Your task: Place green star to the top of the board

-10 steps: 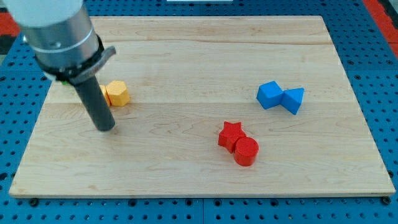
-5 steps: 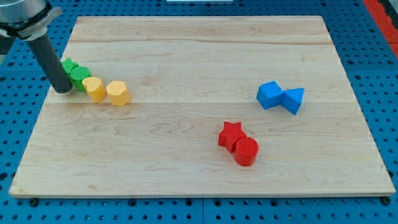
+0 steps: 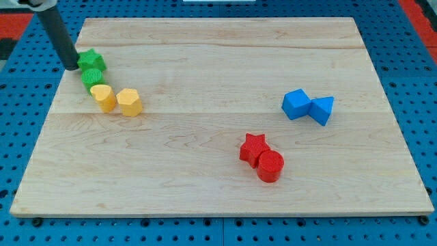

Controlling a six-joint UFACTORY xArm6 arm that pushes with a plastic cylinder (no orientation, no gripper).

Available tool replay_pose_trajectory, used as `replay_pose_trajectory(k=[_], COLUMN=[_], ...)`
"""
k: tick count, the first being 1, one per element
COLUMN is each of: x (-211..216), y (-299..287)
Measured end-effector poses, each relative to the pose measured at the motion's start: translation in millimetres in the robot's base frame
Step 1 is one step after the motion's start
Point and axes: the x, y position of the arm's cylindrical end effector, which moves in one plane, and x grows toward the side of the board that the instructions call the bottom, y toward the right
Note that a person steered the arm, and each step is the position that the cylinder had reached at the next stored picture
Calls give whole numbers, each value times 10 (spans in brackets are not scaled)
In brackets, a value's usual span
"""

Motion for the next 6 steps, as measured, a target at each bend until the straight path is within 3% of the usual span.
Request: replay_pose_trajectory(k=[3, 6], x=[12, 12], y=[-357, 21])
